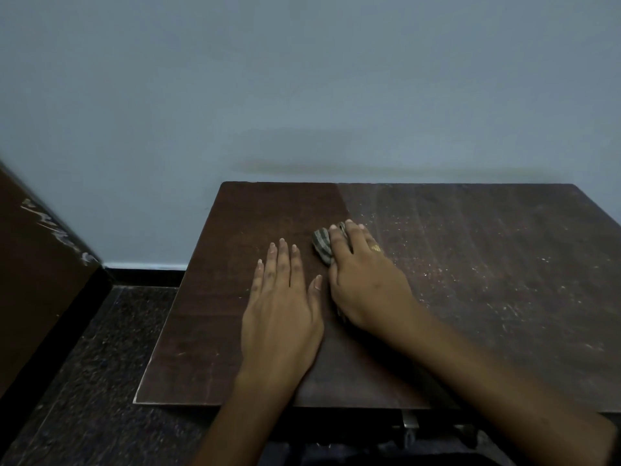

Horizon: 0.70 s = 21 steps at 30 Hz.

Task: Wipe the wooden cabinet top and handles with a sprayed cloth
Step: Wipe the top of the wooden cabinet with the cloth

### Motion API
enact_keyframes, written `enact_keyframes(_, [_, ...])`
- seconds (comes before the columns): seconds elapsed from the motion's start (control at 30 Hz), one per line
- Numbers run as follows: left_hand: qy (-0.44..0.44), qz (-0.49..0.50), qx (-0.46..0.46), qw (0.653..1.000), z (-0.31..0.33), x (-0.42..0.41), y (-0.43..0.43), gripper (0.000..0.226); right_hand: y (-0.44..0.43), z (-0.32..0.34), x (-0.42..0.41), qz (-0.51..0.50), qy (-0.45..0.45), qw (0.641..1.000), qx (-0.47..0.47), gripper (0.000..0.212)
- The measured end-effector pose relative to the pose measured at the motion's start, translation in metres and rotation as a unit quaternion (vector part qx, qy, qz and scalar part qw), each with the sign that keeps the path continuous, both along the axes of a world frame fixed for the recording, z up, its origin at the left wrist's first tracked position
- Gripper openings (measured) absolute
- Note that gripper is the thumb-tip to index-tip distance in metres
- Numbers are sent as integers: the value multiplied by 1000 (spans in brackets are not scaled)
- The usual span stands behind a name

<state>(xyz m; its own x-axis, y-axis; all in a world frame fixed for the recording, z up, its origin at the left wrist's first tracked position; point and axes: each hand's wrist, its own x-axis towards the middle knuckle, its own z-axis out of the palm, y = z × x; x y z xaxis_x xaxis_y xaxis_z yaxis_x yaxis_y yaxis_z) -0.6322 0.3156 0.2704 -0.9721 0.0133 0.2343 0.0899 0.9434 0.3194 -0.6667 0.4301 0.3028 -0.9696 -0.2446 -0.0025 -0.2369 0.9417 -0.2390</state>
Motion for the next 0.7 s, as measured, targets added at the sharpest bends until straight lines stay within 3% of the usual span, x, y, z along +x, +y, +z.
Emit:
enact_keyframes(0.4, [8, -1, 24, 1000, 2, -2, 0, 71, 4, 6, -131, -51, -21, 998, -15, 47])
enact_keyframes(0.7, [16, -5, 13, 1000, 1, -3, 0, 71, 13, 5, -94, -76, 1, 996, -53, 49])
